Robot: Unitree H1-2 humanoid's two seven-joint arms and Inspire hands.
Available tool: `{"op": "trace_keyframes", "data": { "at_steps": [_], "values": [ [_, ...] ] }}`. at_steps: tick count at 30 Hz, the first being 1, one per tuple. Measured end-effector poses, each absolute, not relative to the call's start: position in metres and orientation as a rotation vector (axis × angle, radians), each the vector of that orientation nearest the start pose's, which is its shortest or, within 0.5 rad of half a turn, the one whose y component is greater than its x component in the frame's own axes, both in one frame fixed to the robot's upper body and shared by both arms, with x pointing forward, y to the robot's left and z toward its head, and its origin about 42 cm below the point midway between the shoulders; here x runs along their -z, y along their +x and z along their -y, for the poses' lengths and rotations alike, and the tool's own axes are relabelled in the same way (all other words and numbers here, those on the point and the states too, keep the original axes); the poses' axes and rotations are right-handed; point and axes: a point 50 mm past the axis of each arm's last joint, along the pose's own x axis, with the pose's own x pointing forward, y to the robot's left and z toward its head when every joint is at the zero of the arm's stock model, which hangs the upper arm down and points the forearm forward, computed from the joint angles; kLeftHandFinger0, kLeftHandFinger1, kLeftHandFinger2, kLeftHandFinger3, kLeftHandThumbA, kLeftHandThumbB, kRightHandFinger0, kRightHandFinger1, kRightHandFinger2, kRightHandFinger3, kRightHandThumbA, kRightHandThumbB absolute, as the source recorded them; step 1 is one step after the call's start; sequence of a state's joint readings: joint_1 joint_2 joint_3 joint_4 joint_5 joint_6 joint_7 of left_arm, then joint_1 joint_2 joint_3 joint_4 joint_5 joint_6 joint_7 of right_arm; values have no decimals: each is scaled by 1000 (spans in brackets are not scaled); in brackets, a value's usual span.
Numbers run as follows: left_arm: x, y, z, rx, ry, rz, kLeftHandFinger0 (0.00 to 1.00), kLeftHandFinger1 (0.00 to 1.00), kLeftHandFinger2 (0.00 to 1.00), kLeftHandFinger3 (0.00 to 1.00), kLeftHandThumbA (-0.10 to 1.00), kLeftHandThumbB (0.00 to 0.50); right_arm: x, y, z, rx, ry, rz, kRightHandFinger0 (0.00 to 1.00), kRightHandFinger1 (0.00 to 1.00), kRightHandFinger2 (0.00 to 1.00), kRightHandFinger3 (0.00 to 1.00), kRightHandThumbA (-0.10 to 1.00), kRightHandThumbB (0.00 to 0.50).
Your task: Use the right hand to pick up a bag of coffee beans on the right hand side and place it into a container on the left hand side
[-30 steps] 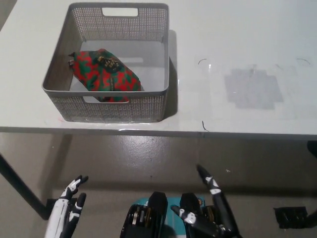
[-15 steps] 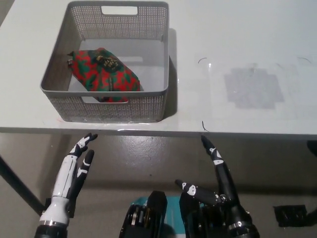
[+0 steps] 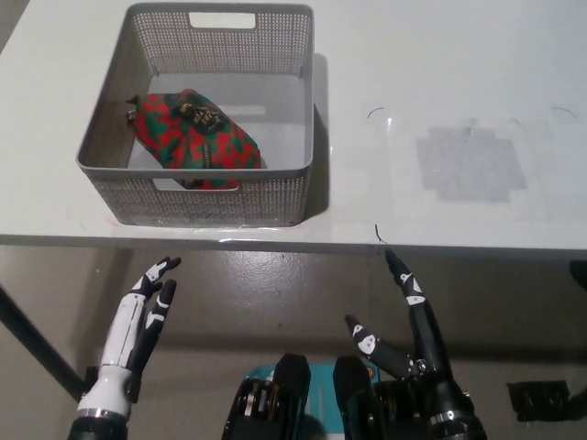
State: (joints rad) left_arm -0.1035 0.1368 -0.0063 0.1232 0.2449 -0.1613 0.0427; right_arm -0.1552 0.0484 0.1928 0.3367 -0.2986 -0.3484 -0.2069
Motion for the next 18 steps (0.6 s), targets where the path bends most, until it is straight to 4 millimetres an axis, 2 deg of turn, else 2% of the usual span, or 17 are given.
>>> {"op": "trace_keyframes", "data": {
  "at_steps": [2, 3, 5, 12, 18],
  "values": [
    [-107, 319, -249, 17, 384, 148, 1000, 1000, 1000, 1000, 1000, 60, -77, 319, 130, -106, -232, 225, 1000, 1000, 1000, 1000, -96, 0],
    [-108, 320, -250, 26, 392, 147, 1000, 1000, 1000, 1000, 1000, 54, -77, 319, 130, -105, -235, 226, 1000, 1000, 1000, 1000, -100, 0],
    [-108, 322, -250, 39, 410, 136, 1000, 1000, 1000, 1000, 1000, 1, -77, 319, 130, -103, -238, 227, 1000, 1000, 1000, 1000, -100, 0],
    [-105, 320, -248, 108, 518, 92, 1000, 1000, 1000, 1000, 1000, 0, -75, 317, 129, -100, -259, 226, 1000, 1000, 1000, 1000, -100, 0],
    [-98, 310, -246, 134, 571, 53, 1000, 1000, 1000, 1000, 1000, 0, -66, 307, 130, -97, -277, 203, 1000, 1000, 1000, 1000, -100, 0]
  ]
}}
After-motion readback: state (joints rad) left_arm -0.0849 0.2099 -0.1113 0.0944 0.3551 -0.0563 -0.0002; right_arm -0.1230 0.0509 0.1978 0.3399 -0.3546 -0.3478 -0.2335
